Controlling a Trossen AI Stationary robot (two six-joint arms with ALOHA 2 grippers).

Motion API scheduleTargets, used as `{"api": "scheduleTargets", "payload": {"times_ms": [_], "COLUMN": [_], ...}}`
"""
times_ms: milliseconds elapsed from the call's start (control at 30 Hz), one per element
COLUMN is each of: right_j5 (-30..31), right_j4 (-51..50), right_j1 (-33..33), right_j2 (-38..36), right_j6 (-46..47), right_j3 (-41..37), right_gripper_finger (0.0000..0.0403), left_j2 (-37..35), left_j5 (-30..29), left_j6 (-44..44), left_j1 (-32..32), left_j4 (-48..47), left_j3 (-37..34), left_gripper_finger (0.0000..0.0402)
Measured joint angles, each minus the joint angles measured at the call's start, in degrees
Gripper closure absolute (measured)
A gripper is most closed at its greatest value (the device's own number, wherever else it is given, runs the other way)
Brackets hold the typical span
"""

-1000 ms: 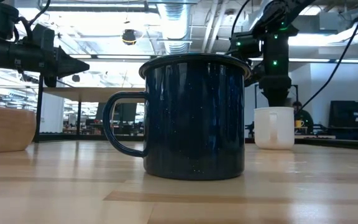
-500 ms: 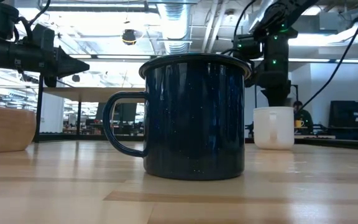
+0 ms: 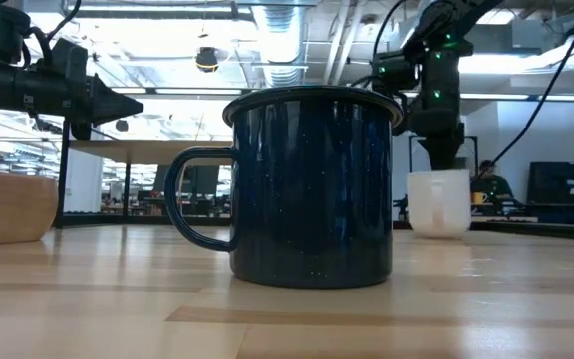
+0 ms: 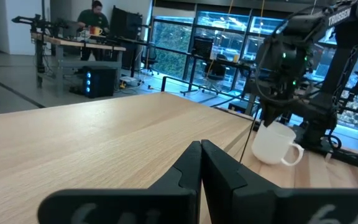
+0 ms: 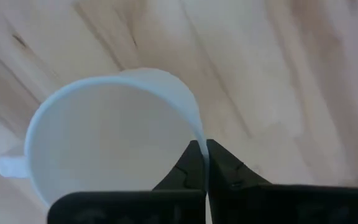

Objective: Stack small to large cups/mugs on shelf
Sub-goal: Put the white mug on the shelf

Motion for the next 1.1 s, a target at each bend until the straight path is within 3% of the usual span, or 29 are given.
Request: {"api": "scheduleTargets", "payload": {"times_ms": [467, 667, 1100], "right_j5": [0.74, 1.25, 2.34], "right_j4": [-10.93, -11.00, -10.60], "right_j1": [0.02, 0.01, 1.15], "right_j2": [0.02, 0.02, 0.02], "right_j6": [-2.40, -2.54, -3.20], "right_j3": [22.78, 31.44, 38.83], "right_gripper_finger": [0.0393, 0.0393, 0.0393], "left_j2": [0.00, 0.00, 0.00], "left_j5": [0.02, 0.02, 0.04], "left_j6": [0.00, 0.01, 0.02], "left_j1": [0.00, 0.00, 0.00], "left_j4": [0.00, 0.00, 0.00], "left_j3": [0.00, 0.00, -0.01], "left_gripper_finger": [0.0401, 0.0401, 0.0401]}}
